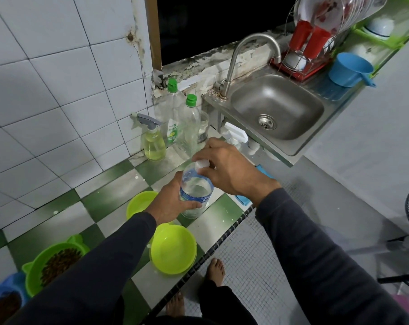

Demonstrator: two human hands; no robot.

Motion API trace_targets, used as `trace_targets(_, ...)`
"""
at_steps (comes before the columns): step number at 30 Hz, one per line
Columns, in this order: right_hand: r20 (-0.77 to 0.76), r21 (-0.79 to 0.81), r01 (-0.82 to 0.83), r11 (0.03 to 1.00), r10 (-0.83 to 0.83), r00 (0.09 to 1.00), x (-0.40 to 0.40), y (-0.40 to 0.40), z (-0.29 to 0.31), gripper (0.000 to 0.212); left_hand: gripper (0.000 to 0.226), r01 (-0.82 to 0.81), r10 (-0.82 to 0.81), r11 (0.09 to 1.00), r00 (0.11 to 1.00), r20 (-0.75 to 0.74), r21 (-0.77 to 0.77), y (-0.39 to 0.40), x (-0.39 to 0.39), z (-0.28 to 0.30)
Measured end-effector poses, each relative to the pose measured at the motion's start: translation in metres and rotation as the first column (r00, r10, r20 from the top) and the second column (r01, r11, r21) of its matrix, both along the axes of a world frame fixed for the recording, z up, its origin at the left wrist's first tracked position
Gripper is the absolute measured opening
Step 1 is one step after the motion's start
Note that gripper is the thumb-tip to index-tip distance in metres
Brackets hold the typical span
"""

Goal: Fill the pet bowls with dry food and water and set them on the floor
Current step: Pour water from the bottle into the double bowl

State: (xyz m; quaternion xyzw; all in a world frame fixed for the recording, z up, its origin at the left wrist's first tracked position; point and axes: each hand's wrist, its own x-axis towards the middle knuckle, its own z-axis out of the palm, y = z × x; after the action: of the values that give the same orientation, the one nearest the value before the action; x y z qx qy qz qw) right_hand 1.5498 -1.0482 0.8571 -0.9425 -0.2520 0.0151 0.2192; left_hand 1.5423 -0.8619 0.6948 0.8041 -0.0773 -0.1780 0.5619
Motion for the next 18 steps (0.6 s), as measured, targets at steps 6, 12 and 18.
trace_targets(6,-0.018,0.032,0.096,0.995,-0.095,0.995,-0.0035,0.0009,-0.0059,0.05,0.089,-0.001,0.001,1.0,1.0,0.003,0.009,0.0009,-0.0009,-0.001)
trace_targets(12,-0.026,0.033,0.049,0.998,-0.048,0.999,-0.0026,0.003,-0.0055,0.031,0.093,-0.001,0.001,1.0,1.0,-0.006,-0.004,0.0013,-0.0008,-0.0021)
trace_targets(18,-0.007,0.009,0.133,0.991,-0.133,0.991,-0.0015,0.0048,-0.0076,0.048,0.09,0.0,0.0,1.0,1.0,0.005,-0.011,0.001,-0.0016,-0.0016)
